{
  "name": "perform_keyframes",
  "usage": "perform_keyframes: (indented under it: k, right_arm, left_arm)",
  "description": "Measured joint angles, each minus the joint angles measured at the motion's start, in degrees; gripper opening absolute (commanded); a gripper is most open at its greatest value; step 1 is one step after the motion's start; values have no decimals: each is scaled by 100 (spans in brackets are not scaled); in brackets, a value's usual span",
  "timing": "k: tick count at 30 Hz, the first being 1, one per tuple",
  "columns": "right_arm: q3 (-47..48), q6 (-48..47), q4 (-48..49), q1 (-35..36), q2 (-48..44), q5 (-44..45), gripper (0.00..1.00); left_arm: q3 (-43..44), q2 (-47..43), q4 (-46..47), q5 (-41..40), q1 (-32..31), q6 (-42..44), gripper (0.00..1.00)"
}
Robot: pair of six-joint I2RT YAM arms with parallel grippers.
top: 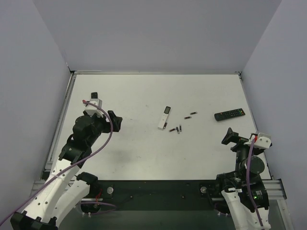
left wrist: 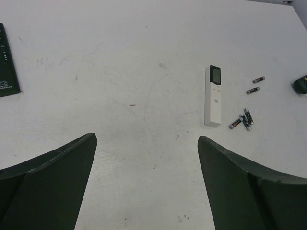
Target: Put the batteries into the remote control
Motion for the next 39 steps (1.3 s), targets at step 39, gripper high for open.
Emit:
perform_keyframes:
  k: [39]
  right_arm:
    - [-31,-4,4,-26,0,-107,100]
  left_arm:
    - [5759,7862,-1556,-719,-2127,-188,89]
